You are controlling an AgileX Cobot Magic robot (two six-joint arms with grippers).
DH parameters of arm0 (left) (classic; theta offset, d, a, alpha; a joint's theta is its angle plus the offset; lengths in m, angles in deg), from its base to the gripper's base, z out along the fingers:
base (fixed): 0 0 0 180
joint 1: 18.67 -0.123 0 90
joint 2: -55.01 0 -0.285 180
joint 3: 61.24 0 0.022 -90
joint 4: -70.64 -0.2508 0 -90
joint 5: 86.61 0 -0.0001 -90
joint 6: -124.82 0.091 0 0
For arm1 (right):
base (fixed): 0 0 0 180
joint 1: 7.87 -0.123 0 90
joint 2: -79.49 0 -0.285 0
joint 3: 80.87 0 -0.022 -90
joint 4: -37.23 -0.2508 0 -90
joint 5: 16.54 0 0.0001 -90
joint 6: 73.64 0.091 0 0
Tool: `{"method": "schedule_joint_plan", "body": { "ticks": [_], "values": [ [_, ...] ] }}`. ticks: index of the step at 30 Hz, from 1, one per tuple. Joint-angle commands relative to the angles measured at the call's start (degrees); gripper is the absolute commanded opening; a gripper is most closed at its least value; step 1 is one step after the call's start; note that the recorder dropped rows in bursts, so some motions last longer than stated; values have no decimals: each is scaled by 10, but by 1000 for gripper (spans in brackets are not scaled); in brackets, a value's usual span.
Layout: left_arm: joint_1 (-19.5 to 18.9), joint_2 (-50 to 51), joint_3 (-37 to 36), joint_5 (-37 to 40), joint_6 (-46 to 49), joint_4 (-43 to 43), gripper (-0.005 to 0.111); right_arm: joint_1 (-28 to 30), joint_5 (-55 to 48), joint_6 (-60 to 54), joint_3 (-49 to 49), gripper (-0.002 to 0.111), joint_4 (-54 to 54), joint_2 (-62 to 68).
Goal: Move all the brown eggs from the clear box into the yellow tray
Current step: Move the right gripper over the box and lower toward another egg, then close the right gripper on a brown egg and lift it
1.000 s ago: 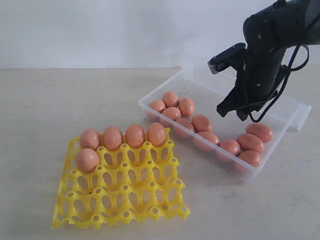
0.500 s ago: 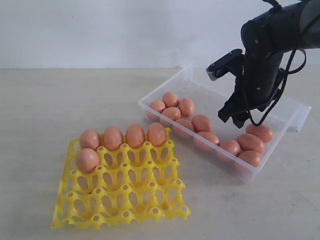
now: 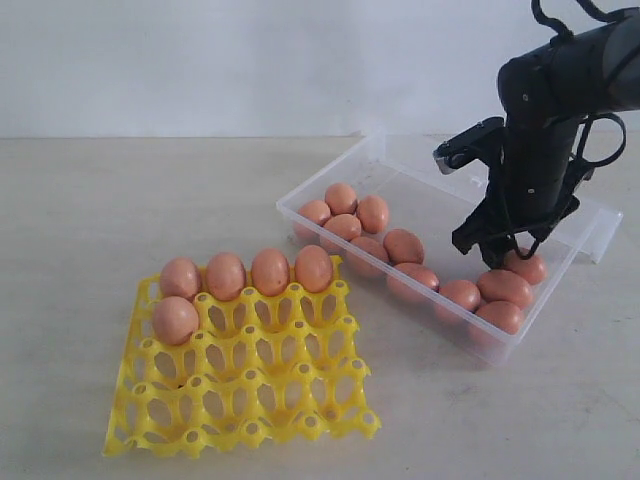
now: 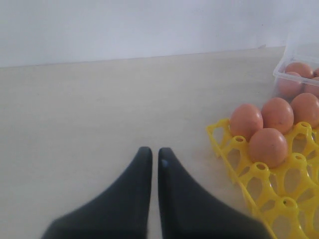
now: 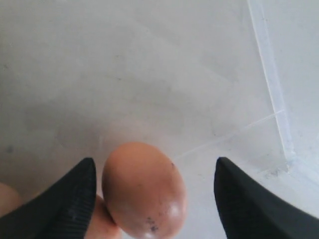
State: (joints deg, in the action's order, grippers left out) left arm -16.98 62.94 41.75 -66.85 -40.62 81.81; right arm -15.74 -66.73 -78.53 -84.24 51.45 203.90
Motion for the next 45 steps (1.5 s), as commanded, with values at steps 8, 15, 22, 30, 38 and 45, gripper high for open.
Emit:
{"method": "schedule_joint_plan", "body": {
  "ticks": [8,15,22,30,38,45],
  "values": [
    [2,-2,-2,-3,1,-1,4,10,31,2,-1,59,-35,0],
    [2,-2,-2,-3,1,-1,4,29,12,4,-1,59,-56,22],
    [2,-2,-2,-3,1,-1,4,33,23,3,-1,54,-78,34],
    [2,-2,-2,-3,1,-1,4,33,39,3,-1,0,-78,34],
    [2,-2,-2,-2,1,-1,4,33,63,3,-1,0,-90,-12],
    [2,-2,-2,-2,1,-1,4,32,266,4,89,0,-297,-171]
  ]
}}
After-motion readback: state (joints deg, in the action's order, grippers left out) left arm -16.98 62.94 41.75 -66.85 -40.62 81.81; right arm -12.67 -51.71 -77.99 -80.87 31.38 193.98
